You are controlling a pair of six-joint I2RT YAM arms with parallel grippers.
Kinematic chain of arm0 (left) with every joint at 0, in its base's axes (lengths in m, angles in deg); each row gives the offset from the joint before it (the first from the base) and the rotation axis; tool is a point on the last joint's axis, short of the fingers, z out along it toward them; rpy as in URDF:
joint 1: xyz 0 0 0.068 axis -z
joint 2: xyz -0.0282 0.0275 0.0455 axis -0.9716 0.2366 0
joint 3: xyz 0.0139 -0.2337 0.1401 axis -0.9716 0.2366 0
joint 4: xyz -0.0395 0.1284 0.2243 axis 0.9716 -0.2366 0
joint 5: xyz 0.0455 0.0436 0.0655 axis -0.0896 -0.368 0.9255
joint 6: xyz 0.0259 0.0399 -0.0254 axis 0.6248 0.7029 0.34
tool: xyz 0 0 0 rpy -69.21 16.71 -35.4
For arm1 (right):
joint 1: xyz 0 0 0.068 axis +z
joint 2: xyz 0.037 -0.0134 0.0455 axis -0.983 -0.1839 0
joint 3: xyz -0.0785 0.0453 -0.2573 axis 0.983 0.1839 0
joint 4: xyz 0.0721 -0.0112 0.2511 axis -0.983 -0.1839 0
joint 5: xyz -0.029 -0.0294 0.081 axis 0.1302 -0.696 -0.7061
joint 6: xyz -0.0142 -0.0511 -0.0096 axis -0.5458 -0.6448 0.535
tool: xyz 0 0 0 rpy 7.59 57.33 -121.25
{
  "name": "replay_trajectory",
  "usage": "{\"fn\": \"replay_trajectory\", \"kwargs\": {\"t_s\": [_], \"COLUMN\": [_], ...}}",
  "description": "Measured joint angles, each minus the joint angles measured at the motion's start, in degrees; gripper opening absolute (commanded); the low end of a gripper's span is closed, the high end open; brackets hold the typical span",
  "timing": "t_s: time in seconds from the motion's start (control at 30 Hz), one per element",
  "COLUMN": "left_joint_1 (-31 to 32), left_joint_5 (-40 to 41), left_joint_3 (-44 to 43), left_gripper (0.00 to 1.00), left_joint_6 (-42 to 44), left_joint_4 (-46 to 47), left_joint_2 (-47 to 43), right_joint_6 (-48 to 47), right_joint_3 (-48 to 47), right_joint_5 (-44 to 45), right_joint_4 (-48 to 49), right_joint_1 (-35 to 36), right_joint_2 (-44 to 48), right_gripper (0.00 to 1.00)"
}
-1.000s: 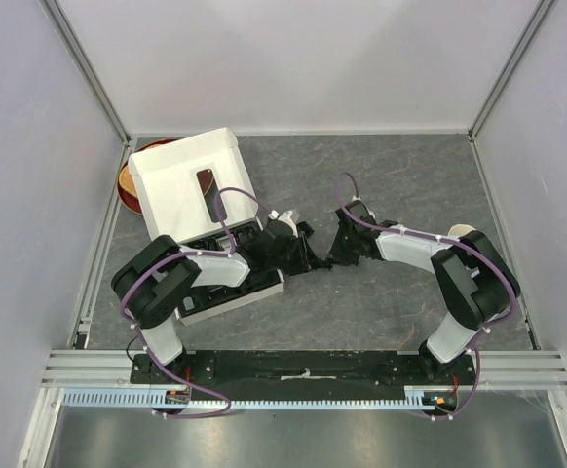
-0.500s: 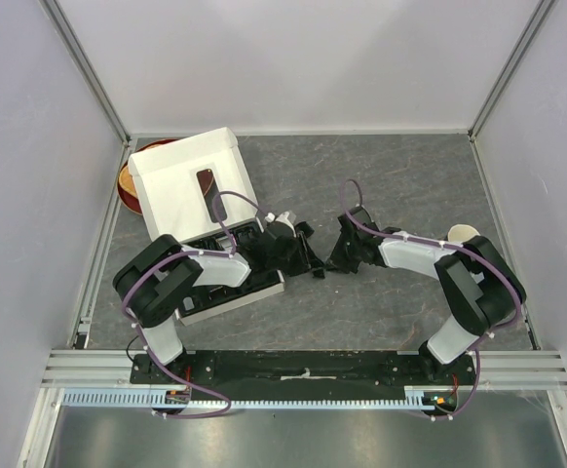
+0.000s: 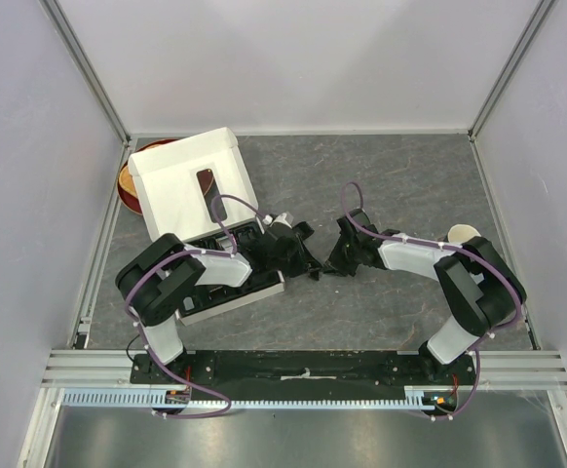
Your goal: Sort the hair-cutting tools
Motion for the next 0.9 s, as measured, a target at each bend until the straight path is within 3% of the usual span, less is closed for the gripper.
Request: {"fn": "replay_trajectory", "kwargs": {"t_s": [0.13, 0.47, 0.6, 0.9], "left_joint_1": [0.00, -0.26, -1.27, -5.44], "left_joint_5": [0.55, 3.04, 3.82, 8.55], "left_joint_3": [-0.04, -3.89, -4.50, 0.26], "left_gripper": [0.02, 0.02, 0.02, 0.02], "left_joint_6": [0.11, 3.41, 4.00, 2.03], "left_joint_4": [-0.28, -11.87, -16.06, -27.08], "left_joint_2": [-0.42, -5.99, -11.43, -27.34], "right_joint_6": [-0.02, -3.21, -4.76, -7.17], "right_joint_3": [0.00, -0.13, -0.50, -0.63], "right_joint_5": [0.24, 8.22, 10.84, 10.40], "right_joint_4": [-0.02, -3.98, -4.22, -5.07], "right_joint_1": [0.02, 0.07, 0.04, 0.04], "right_joint_2": [0.02, 9.07, 13.60, 13.46], "right_gripper": [0.23, 0.34, 0.34, 0.34]}}
